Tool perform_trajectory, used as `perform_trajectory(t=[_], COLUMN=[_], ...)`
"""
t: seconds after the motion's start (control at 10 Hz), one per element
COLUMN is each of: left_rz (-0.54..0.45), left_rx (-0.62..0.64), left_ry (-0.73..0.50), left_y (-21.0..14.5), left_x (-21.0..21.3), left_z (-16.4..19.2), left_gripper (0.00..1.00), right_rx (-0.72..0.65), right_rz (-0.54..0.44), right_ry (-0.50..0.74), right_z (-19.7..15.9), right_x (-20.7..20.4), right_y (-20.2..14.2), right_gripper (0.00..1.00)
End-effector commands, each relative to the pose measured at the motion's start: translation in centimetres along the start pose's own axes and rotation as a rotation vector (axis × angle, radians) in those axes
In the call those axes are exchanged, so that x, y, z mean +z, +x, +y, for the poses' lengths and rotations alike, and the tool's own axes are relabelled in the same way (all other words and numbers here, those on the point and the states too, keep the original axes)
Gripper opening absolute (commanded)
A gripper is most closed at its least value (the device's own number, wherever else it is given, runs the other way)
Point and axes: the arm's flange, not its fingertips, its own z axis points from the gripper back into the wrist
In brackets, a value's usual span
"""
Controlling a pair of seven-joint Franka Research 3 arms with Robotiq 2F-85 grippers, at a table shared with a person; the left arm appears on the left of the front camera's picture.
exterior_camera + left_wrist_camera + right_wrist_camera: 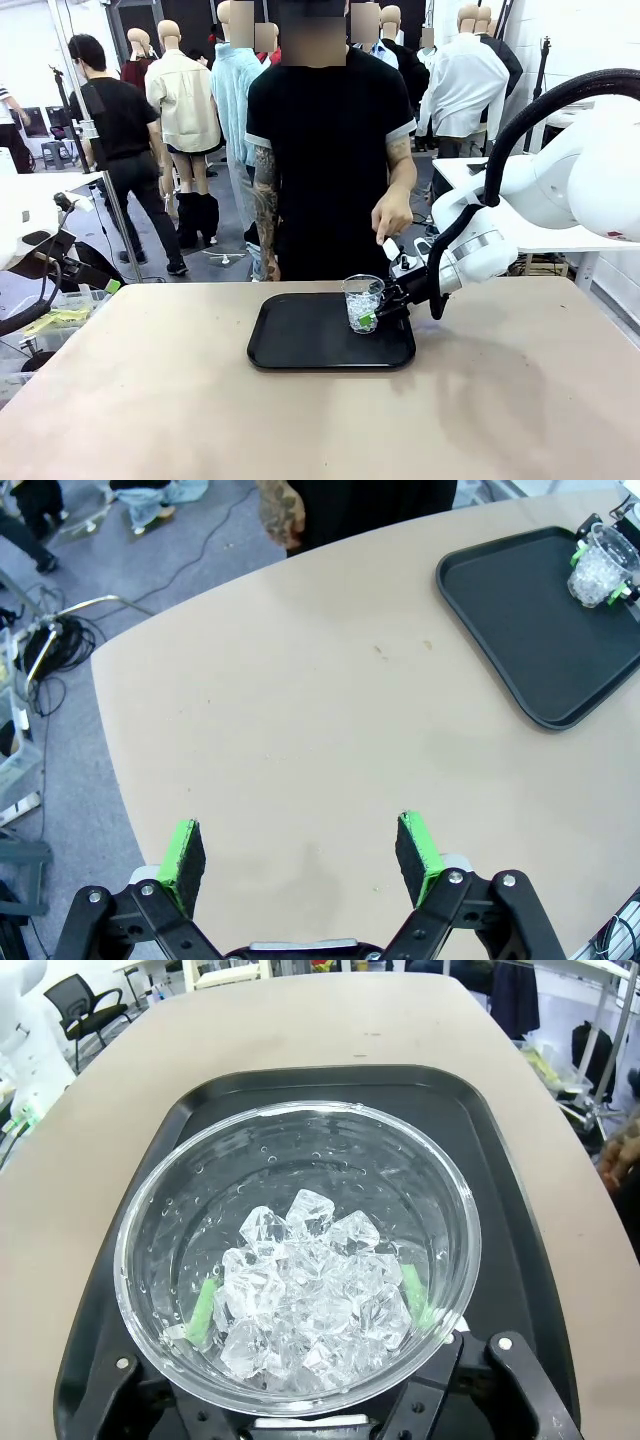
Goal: Pour the drink into the iced cup.
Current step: Pick up the iced cup indicated by the human and present it to them, then open the gripper to release the iced cup you were holding.
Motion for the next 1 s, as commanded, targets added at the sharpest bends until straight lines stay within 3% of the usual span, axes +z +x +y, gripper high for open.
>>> perform_trajectory(t=[0.0,0.1,0.9], left_rz=[-0.008,-0.008,-0.008], left_rx=[0.003,0.003,0.003], left_ry=[0.011,0.011,0.011], left_y=[0.02,0.02,0.02], left_x=[-0.02,-0.02,-0.02], left_z=[0.11,0.11,0.11], left_gripper=[1.0,1.0,1.0], right_rx=[0.005,0.0,0.009], right_rz=[-0.024,-0.019,-0.02], right_ry=[-0.007,-0.004,-0.019], right_z=[-0.28,-0.3,0.12], right_x=[-0.12,-0.09,0.49], right_y=[-0.2,-0.27,-0.11], right_gripper=[0.78,0.69,0.69])
